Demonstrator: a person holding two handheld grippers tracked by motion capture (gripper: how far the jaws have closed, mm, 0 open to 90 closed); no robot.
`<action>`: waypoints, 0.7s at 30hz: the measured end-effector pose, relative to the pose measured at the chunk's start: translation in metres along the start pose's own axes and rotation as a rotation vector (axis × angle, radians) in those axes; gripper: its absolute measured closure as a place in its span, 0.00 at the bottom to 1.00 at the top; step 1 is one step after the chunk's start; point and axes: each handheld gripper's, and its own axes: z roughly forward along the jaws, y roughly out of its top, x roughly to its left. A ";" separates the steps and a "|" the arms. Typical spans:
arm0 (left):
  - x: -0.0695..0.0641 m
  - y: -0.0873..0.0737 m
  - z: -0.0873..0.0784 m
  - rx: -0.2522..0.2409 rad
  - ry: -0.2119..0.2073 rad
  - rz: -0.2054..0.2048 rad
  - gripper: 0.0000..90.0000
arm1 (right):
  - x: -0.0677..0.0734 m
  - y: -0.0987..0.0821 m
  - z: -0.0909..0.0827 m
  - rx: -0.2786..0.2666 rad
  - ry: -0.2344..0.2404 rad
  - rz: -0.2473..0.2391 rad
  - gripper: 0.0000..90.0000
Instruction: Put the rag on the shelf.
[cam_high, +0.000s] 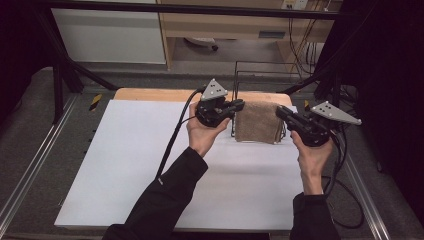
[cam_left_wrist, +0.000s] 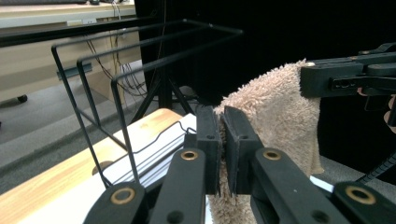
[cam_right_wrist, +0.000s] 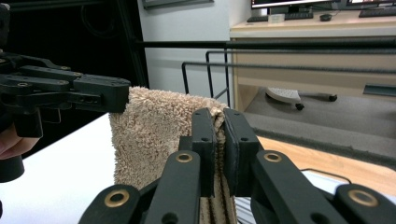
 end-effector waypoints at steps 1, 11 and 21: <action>0.000 0.003 0.000 -0.003 -0.003 0.000 0.95 | -0.001 0.004 -0.001 -0.007 0.000 0.001 0.93; 0.005 0.024 0.008 -0.025 0.001 -0.007 0.95 | -0.007 0.021 0.001 -0.031 -0.016 -0.014 0.93; 0.010 0.048 0.011 -0.066 0.017 0.012 0.95 | -0.011 0.048 0.003 -0.069 -0.028 -0.024 0.94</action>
